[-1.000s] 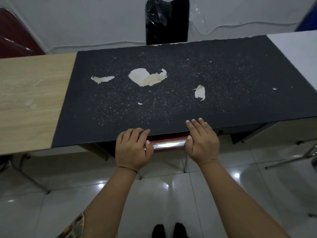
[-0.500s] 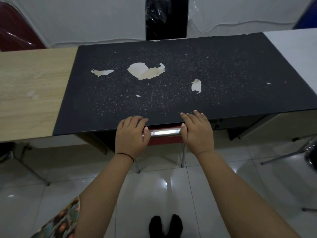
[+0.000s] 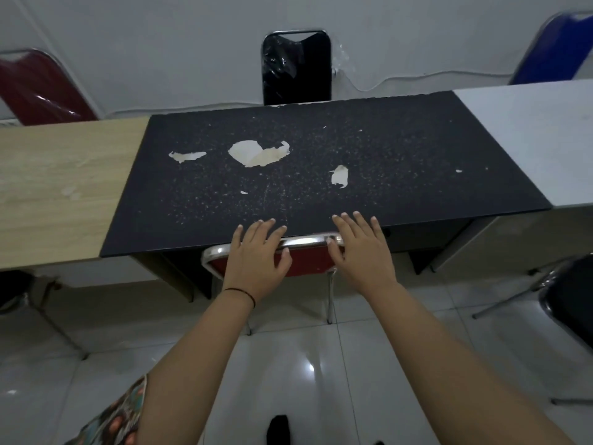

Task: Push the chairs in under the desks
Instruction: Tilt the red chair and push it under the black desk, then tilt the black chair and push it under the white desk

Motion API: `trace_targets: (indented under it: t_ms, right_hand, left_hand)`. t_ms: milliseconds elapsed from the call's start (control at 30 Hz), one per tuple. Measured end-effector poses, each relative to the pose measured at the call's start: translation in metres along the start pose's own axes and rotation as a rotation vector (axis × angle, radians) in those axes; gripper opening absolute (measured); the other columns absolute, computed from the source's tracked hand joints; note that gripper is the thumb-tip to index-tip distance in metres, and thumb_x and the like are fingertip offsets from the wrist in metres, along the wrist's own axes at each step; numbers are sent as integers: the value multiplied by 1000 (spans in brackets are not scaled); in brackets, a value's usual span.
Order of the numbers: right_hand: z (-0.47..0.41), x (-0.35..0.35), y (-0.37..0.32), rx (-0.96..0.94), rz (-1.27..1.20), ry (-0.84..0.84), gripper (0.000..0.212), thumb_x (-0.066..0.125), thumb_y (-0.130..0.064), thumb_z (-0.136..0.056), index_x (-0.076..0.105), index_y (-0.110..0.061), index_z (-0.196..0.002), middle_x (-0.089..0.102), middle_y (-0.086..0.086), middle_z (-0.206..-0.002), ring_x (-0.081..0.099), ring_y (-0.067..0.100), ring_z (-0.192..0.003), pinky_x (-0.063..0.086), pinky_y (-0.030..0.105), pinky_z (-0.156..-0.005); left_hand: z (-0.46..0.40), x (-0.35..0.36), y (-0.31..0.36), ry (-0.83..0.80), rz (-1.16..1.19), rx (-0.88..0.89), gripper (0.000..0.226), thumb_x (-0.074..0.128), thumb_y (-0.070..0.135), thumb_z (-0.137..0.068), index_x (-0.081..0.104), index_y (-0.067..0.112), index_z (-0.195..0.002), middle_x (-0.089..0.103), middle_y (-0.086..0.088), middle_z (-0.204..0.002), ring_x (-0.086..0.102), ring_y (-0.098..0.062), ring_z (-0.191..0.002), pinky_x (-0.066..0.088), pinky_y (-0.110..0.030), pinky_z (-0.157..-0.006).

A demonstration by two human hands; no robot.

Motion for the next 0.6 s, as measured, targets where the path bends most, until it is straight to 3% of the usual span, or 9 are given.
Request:
trace_targets:
  t_ms: [233, 400, 600]
  right_hand:
    - [31, -50, 76, 46, -68, -40, 53, 37, -40, -99, 30, -20, -147, 36, 1, -151, 21, 17, -144, 6, 37, -119]
    - [64, -83, 155, 125, -113, -137, 55, 37, -40, -100, 24, -20, -149, 33, 4, -152, 18, 18, -145, 9, 37, -119]
    - [112, -121, 250, 303, -124, -105, 56, 40, -40, -99, 24, -20, -149, 36, 8, -151, 21, 20, -144, 12, 38, -118]
  left_hand:
    - [-22, -7, 102, -19, 15, 62, 51, 34, 44, -86, 53, 23, -129, 47, -1, -139, 36, -19, -132, 16, -47, -114]
    - [-35, 2, 193, -65, 25, 145, 47, 42, 42, -90, 46, 26, -134, 40, 3, -143, 28, -16, -136, 10, -44, -115]
    - [-55, 12, 306, -120, 50, 300, 47, 41, 44, -92, 43, 27, -136, 39, 4, -143, 27, -15, -137, 10, -46, -115]
Point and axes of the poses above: each hand's wrist, its own z-axis away from the middle knuckle, its own x-axis out of the palm, y = z × x, the point moved 2 cm from there along -z, towards the middle knuckle
